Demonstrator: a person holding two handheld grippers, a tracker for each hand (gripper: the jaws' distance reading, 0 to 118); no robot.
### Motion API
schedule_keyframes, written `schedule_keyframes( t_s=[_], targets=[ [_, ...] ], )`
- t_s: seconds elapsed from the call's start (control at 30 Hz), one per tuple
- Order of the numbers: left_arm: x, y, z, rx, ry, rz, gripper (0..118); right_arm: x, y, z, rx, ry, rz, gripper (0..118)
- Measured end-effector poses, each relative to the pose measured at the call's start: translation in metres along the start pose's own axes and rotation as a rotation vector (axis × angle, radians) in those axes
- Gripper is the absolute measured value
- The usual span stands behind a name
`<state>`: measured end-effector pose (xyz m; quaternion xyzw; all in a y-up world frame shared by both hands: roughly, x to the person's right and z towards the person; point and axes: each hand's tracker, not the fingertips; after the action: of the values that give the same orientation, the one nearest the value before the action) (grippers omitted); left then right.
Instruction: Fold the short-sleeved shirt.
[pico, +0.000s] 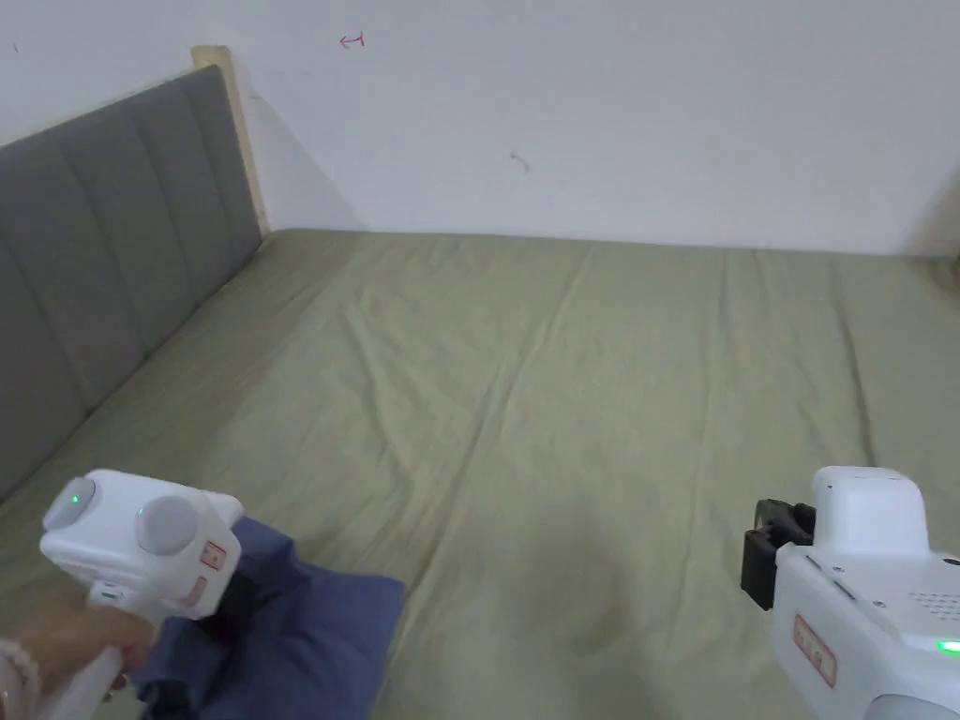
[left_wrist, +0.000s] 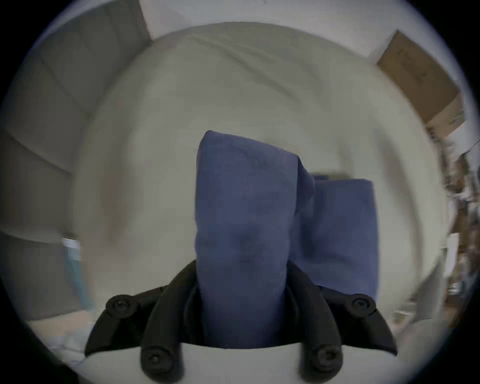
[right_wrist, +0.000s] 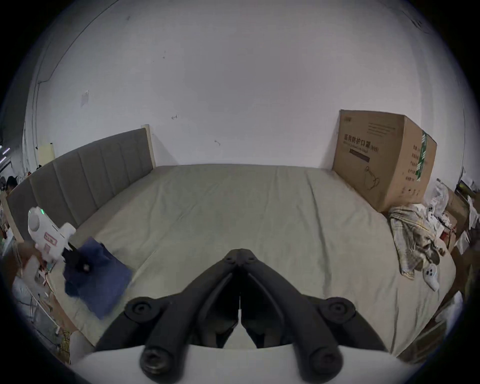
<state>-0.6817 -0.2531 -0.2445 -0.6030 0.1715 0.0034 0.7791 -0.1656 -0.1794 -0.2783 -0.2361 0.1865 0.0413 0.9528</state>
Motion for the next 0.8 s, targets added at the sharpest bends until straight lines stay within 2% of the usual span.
schedule_keyframes(
  t_s=[0.03, 0.1, 0.2, 0.27, 0.3, 0.33, 0.37, 0.4, 0.43, 0.53, 0.67, 0.73, 0.8],
  targets=[
    [-0.011, 0.001, -0.004, -0.02, 0.084, -0.021, 28, 0.0, -0.002, -0.003, -0.011, -0.002, -0.004, 1],
    [-0.034, 0.002, -0.014, -0.057, 0.158, -0.018, 28, 0.0, -0.005, -0.011, -0.033, -0.005, -0.005, 1],
    [-0.05, -0.002, -0.026, -0.073, 0.191, -0.036, 32, -0.001, -0.008, -0.02, -0.059, -0.011, 0.009, 1],
    [-0.047, -0.004, -0.03, -0.052, 0.232, -0.06, 56, -0.002, -0.01, -0.024, -0.064, -0.014, 0.02, 1],
    [-0.042, -0.005, -0.031, -0.042, 0.299, -0.076, 63, -0.003, -0.009, -0.026, -0.067, -0.015, 0.022, 1],
    [-0.038, -0.005, -0.031, -0.038, 0.35, -0.088, 63, -0.003, -0.01, -0.027, -0.071, -0.015, 0.023, 1],
    [-0.037, -0.006, -0.029, -0.023, 0.409, -0.086, 87, -0.003, -0.01, -0.029, -0.076, -0.013, 0.022, 1],
    [-0.04, -0.006, -0.025, -0.011, 0.43, -0.073, 102, -0.003, -0.01, -0.03, -0.082, -0.011, 0.019, 1],
    [-0.041, -0.013, -0.012, -0.001, 0.398, -0.04, 107, -0.003, -0.01, -0.03, -0.085, -0.006, 0.018, 1],
    [-0.043, -0.023, 0.008, 0.048, 0.238, 0.076, 107, -0.001, -0.012, -0.028, -0.087, 0.004, 0.026, 1],
    [-0.019, -0.031, 0.039, 0.106, 0.213, 0.07, 107, 0.004, -0.016, -0.027, -0.102, 0.021, 0.005, 1],
    [-0.007, -0.034, 0.048, 0.12, 0.091, 0.101, 103, 0.007, -0.018, -0.023, -0.106, 0.029, -0.002, 1],
    [0.012, -0.042, 0.06, 0.178, -0.123, 0.137, 58, 0.011, -0.02, -0.019, -0.103, 0.033, 0.001, 1]
  ],
)
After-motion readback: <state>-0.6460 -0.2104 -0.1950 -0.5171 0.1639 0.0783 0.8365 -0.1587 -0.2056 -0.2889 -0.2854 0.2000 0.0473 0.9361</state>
